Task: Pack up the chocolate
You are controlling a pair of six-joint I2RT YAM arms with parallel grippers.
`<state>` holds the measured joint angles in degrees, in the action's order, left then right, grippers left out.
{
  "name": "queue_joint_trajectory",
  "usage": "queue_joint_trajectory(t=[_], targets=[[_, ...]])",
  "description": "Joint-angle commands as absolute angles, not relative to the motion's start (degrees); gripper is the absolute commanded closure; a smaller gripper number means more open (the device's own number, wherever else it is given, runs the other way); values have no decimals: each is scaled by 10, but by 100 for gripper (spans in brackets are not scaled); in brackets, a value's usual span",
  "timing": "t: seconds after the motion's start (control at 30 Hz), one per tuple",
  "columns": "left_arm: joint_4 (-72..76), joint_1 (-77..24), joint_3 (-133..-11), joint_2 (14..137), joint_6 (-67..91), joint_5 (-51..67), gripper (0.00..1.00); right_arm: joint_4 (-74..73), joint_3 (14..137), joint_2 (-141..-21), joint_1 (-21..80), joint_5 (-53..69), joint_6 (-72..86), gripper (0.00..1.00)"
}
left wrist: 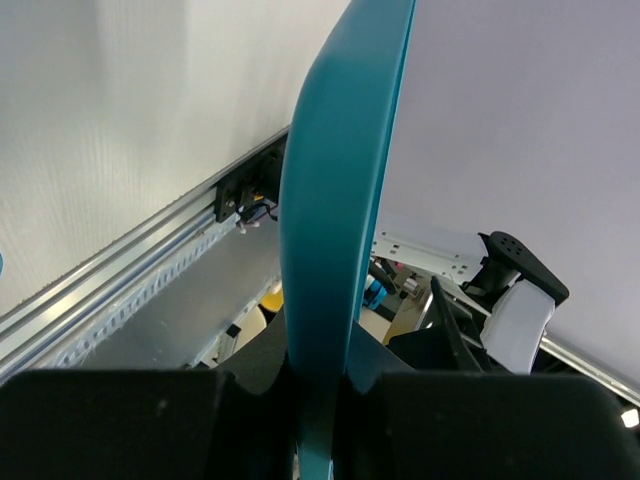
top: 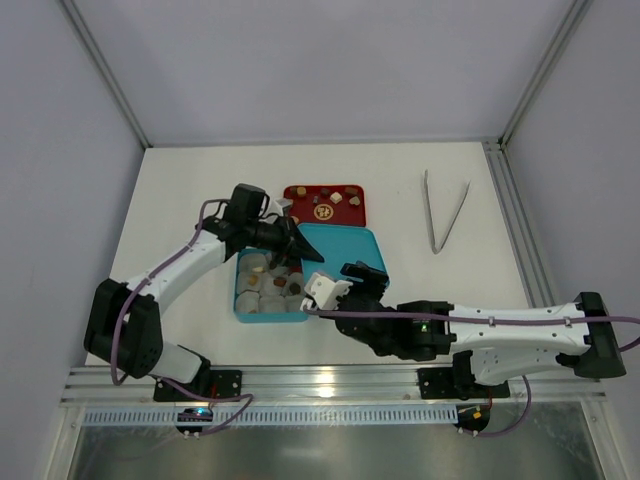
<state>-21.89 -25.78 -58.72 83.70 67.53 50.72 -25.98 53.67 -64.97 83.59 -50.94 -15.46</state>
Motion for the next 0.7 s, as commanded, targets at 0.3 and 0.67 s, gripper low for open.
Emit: queue_joint_trajectory(t=[0.3, 0.67], targets=[[-228, -253, -576, 778, 678, 556, 100, -170, 542, -702, 870, -579, -337, 36], [-232, -253, -570, 760, 672, 564, 100, -115, 525, -717, 873, -596, -389, 55]])
